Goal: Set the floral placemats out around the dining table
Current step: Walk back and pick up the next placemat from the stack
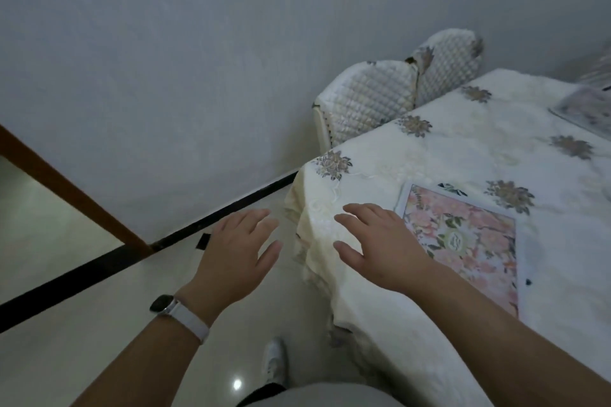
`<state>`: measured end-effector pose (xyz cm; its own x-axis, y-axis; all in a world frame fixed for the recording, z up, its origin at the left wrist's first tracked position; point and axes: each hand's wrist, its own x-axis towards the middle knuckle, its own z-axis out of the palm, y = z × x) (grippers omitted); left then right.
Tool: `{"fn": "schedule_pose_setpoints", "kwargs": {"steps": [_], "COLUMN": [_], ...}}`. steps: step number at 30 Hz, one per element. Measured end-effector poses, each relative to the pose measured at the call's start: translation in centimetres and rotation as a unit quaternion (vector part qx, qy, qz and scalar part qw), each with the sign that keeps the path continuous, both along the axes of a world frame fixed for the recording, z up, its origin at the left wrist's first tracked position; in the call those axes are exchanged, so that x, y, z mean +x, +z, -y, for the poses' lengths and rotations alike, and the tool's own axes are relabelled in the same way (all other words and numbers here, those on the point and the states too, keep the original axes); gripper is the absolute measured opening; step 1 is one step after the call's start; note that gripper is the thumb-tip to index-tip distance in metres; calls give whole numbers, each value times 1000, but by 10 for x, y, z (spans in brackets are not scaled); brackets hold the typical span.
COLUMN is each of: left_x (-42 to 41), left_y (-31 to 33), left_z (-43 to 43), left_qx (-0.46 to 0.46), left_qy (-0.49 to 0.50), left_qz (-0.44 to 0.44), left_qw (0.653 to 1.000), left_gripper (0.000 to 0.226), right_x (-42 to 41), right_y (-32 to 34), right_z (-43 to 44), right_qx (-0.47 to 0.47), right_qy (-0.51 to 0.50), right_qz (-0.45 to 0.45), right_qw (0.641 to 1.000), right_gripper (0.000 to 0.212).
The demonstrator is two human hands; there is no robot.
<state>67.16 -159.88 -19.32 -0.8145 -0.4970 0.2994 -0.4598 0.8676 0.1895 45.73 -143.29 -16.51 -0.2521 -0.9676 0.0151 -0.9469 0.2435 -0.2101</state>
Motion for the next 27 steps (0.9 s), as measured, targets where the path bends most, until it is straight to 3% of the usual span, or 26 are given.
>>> {"fn": "schedule_pose_setpoints", "kwargs": {"steps": [5, 11, 18, 27], "left_x": [-29, -72, -137, -214], "left_y": [-1, -24, -33, -40], "left_z": [67, 111, 98, 66], "left_qx": [6, 57, 78, 80], "left_qy": [-77, -172, -298, -412], "left_qz": [-53, -25, -21, 47], "left_qw": [996, 983, 951, 906], "left_gripper": [37, 41, 41, 41], "right_x": [-6, -1, -4, -35], "right_y": [6, 8, -6, -43], "right_z": [27, 32, -7, -44], "right_qx": [40, 53, 72, 51], "right_qy": [-86, -208, -326, -421], "right_qz": [-12, -12, 0, 61], "right_qw": [995, 977, 943, 903], "right_gripper": [61, 65, 60, 50]}}
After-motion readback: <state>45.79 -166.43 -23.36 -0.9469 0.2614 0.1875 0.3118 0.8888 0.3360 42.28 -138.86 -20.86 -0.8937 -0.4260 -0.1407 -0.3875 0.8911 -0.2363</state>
